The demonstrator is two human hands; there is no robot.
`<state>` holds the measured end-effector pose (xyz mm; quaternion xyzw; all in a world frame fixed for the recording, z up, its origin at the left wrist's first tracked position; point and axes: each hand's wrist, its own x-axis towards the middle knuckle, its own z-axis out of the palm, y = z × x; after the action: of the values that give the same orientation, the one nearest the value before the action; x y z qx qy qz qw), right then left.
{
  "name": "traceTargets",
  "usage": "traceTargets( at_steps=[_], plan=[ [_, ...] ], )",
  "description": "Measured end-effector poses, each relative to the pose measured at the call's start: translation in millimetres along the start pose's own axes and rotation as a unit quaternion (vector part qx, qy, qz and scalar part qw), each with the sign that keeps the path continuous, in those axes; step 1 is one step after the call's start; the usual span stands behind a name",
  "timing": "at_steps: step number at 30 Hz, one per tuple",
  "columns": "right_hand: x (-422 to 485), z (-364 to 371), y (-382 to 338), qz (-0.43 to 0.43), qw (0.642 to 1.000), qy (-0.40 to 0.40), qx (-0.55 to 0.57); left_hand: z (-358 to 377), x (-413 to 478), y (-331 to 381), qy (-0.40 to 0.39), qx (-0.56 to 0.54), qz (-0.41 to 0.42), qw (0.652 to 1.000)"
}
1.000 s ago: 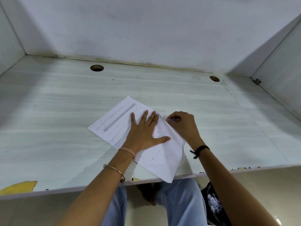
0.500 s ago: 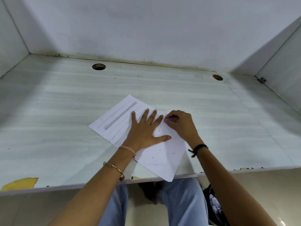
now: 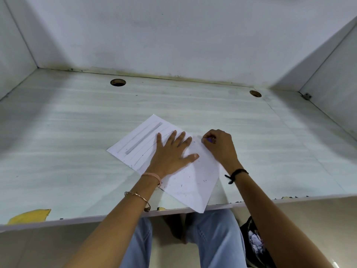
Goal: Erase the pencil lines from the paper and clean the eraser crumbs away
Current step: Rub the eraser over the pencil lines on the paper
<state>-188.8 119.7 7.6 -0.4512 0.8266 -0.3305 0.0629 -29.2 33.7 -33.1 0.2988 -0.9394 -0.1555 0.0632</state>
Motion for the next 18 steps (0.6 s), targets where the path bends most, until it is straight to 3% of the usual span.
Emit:
traceTargets(
  at_steps=[3, 6, 7, 14, 18],
  plan=[
    [-29, 14, -20, -0.054, 0.995, -0.014, 0.079, -12, -6, 1, 0.063, -0.214, -0.016, 0.975],
    [-51, 33, -31, -0.066, 0.986, -0.075, 0.135, -27, -19, -1, 0.092, -0.509, -0.069, 0.853],
    [-53, 38, -31, -0.068, 0.985, -0.080, 0.136, -30, -23, -4, 0.096, -0.520, -0.069, 0.846],
    [-42, 35, -29, -0.052, 0.989, -0.046, 0.129, -28, -57, -43, 0.051, -0.298, -0.047, 0.952],
    [-39, 31, -35, -0.042, 0.987, -0.050, 0.143, -26, -80, -53, -0.038, -0.051, -0.048, 0.997]
  ],
)
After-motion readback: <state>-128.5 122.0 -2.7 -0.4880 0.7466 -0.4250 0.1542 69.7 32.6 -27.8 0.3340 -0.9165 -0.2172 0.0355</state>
